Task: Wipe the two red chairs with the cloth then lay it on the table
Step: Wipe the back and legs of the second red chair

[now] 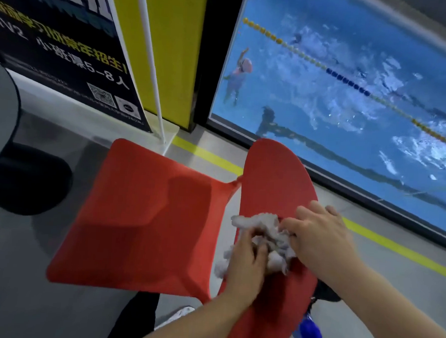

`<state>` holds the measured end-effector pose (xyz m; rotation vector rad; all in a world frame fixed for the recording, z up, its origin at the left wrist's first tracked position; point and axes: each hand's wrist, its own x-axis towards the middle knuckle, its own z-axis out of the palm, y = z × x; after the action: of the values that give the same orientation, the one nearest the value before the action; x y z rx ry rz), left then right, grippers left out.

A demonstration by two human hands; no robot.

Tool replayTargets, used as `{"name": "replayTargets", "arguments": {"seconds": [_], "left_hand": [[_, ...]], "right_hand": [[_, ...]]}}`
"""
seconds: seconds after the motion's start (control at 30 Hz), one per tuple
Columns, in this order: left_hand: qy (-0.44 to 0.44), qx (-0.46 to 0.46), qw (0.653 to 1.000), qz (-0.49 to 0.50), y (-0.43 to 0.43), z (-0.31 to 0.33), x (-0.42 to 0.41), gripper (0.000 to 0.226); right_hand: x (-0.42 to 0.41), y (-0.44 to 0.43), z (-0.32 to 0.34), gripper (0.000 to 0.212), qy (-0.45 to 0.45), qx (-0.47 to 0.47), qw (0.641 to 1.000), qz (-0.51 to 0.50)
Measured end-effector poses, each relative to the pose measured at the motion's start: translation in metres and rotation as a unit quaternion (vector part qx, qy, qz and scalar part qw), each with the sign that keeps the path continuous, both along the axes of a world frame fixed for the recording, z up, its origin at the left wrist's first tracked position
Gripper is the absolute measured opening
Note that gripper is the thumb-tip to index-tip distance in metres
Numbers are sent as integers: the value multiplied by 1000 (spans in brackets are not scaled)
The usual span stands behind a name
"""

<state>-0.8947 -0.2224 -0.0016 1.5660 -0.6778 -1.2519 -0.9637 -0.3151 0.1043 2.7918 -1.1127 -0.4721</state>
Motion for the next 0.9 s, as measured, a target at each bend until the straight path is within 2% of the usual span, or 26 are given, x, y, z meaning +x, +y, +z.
{"name": "replayTargets", "arguments": {"seconds": [0.03, 0.1, 0.17, 0.23, 0.33, 0.43, 0.57, 0.73, 0.83, 0.9], "left_hand": [[-50, 20, 998, -13, -12, -3, 4, 31], [-133, 79, 983, -103, -36, -8, 9, 48], [-84, 90, 978, -170, -63, -7, 18, 68], [-37, 51, 980, -186, -87, -7, 27, 75], [-76, 42, 987, -137, -114, -14, 28, 55], [-61, 73, 991, -99, -122, -11, 14, 57], [-79, 62, 986, -130, -103, -11, -2, 64], [-88, 8, 978, -189, -62, -4, -10, 59], [-103, -11, 974, -203, -38, 2, -15, 63], [-111, -15, 971, -213, -25, 6, -17, 65]], "right_hand": [[3, -8, -3, 24, 11, -16, 1000, 7], [9, -27, -6, 25, 7, -37, 999, 4], [17, -47, -6, 29, 13, -54, 998, -3], [26, -69, -5, 31, 16, -61, 998, -6], [39, -95, -4, 33, 4, -60, 998, 15], [44, -103, -2, 32, 46, -61, 996, 47], [29, -89, 7, 40, 92, -63, 992, 60], [-3, -56, 21, 43, 78, -14, 996, 34], [-22, -30, 27, 45, 58, -17, 998, 29], [-32, -10, 29, 38, 43, -7, 999, 25]]}}
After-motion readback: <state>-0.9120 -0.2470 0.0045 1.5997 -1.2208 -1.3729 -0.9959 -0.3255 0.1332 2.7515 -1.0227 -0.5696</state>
